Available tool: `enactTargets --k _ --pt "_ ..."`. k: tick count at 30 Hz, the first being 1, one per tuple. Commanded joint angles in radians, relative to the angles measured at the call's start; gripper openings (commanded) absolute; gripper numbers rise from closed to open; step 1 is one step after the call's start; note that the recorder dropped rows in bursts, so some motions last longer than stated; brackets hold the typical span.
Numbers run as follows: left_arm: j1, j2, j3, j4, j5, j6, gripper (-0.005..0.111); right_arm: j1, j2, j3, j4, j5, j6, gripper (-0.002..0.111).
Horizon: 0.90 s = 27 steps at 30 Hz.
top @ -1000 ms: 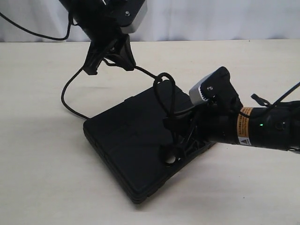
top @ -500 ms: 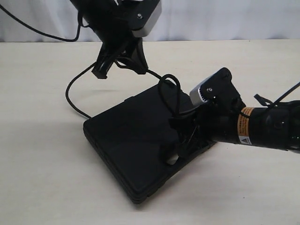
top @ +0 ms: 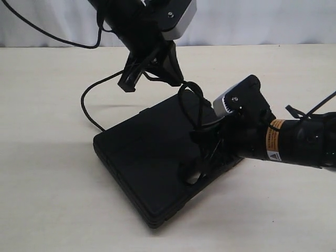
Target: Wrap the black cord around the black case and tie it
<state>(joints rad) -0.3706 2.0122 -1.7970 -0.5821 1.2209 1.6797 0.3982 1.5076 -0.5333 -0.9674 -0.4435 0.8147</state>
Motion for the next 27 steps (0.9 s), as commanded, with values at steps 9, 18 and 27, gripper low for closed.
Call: enactTargets --k 9,18,27 --pt "-0.004 -0.007 0.080 -0.113 0.000 0.047 0.000 -0.002 -0.005 0.000 0.100 0.008 -0.040 0.005" --pt "-0.004 -0.007 0.080 -0.274 0.000 0.056 0.000 -0.002 -0.005 0.000 0.100 0.050 -0.005 0.019" --pt "-0.004 -0.005 0.080 -0.268 0.000 0.056 0.000 -0.002 -0.026 0.000 0.100 0.082 0.061 0.062"
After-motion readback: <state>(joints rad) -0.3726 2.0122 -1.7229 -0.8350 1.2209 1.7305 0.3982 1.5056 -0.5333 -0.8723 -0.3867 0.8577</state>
